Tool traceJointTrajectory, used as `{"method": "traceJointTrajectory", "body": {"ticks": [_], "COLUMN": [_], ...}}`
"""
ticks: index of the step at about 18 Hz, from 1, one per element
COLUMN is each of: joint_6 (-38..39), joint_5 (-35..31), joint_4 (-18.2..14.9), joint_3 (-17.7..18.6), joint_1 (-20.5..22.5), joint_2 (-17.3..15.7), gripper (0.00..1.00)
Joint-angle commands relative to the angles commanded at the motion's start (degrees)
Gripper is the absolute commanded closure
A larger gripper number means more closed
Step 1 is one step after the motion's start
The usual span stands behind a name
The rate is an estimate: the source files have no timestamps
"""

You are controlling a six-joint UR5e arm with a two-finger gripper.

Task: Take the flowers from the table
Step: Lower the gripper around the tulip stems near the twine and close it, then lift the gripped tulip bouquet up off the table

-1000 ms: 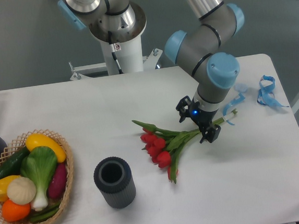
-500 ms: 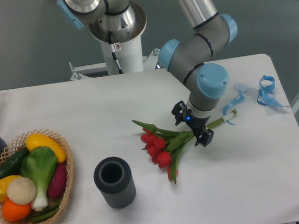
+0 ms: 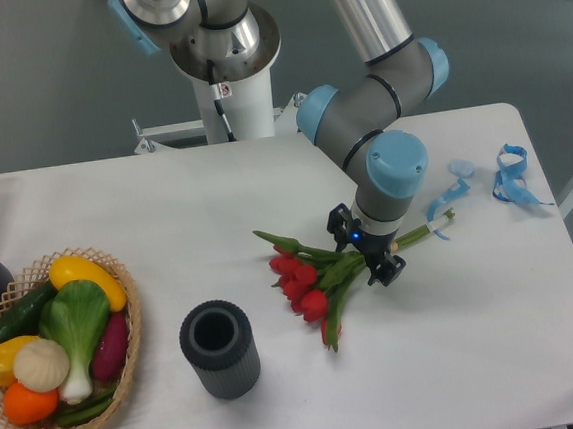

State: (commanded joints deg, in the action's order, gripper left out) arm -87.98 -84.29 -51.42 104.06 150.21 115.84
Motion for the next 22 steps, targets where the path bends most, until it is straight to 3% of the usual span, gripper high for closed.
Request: {"method": "traceJointTrajectory", "body": {"ticks": [3, 5, 14, 17, 20, 22], "joint_6": [0.09, 0.09, -0.35, -0.09, 0.17, 2.36], "joint_5": [0.00, -0.09, 0.26, 0.88, 6.30, 15.43], "joint_4": [0.00, 0.00, -0.35, -0.88, -0.97, -0.53], "joint_3": [-0.18, -0.18, -1.93, -3.60, -3.69, -3.78], "joint_1": [0.00, 0.00, 0.52, 1.40, 3.07, 5.35], "joint_2": [0.09, 0.09, -0.88, -3.94, -6.93, -10.10], "gripper": [0.47, 0.60, 0.67, 0.67, 0.67, 0.67]}}
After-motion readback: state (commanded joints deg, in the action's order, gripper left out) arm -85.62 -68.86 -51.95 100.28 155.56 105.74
